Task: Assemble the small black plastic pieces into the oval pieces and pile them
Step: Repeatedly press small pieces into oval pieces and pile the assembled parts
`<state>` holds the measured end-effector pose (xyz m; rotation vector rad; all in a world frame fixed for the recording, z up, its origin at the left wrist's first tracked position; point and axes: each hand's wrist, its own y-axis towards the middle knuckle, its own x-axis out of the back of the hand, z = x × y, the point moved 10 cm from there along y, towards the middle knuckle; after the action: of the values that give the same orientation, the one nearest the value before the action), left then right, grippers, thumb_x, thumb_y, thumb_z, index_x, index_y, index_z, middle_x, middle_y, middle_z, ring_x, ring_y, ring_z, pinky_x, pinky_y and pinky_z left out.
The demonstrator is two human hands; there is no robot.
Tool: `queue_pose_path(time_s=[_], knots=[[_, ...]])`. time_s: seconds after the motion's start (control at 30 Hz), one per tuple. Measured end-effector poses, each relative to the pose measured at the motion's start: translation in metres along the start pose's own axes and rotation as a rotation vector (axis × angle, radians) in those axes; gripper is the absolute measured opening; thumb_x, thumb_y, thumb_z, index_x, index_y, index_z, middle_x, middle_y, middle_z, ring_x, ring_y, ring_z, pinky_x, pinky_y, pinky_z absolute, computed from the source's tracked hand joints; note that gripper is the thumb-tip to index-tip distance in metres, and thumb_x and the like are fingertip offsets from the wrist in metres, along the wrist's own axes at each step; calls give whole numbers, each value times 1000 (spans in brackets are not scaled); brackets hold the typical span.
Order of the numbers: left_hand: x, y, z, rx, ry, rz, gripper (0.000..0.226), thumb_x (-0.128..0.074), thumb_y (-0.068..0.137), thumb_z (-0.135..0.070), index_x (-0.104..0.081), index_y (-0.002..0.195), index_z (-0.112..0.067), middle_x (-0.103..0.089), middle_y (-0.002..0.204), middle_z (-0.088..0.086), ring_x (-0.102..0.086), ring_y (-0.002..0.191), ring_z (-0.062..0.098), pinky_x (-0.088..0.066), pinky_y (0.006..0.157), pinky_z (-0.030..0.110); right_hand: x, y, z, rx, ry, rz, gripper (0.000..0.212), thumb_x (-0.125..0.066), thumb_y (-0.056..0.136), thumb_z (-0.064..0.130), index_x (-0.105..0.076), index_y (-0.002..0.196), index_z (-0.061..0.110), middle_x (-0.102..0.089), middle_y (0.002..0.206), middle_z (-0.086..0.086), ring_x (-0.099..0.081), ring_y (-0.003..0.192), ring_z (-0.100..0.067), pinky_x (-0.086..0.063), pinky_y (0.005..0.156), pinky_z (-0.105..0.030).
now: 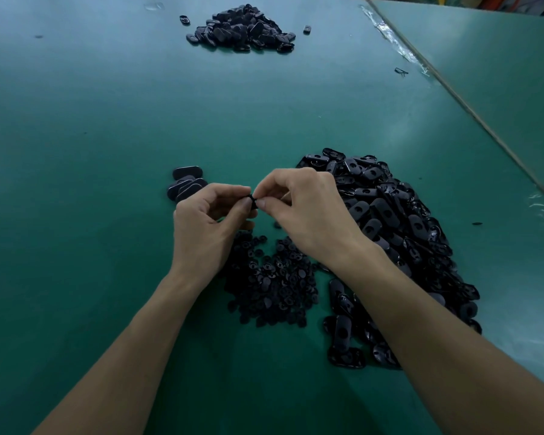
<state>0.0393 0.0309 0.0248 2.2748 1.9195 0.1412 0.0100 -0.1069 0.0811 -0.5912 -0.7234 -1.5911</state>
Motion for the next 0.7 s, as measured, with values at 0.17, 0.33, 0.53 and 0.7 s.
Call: queue_pose_path(time_s=[0.17, 0.33, 0.53, 0.7], knots=[[-3, -1, 2, 5, -2, 19, 12, -73, 90, -3, -73, 99, -11, -77, 89, 2, -75, 78, 17, -58, 65, 22, -2, -2, 0, -15, -14, 12, 18, -63, 96, 11, -77, 104, 19, -74, 95, 4, -67, 89, -6, -56, 86, -22], [-2, 0, 2, 3, -23, 8, 14, -74, 88, -2, -73, 98, -12, -78, 90, 3, -75, 77, 16, -58, 65, 21, -1, -2, 4, -11, -15, -7, 17, -60, 95, 7, -73, 102, 16, -70, 89, 5, -64, 83, -5, -52, 78, -16], [-2, 1, 0, -7, -16, 7, 13, -74, 88, -3, -73, 96, -13, -78, 89, 1, -75, 77, 16, -58, 66, 21, -4, -1, 6, -3, -41, 24, 15, -61, 95, 7, -73, 98, 15, -70, 91, 4, -64, 86, -8, -55, 82, -24], [-1, 1, 1, -11, -27, 13, 12, -74, 89, -4, -74, 97, -13, -78, 89, 3, -76, 78, 20, -59, 67, 23, -3, -1, 9, -4, -55, 13, 15, -59, 97, 8, -72, 101, 14, -70, 92, 0, -64, 86, -12, -56, 81, -31]])
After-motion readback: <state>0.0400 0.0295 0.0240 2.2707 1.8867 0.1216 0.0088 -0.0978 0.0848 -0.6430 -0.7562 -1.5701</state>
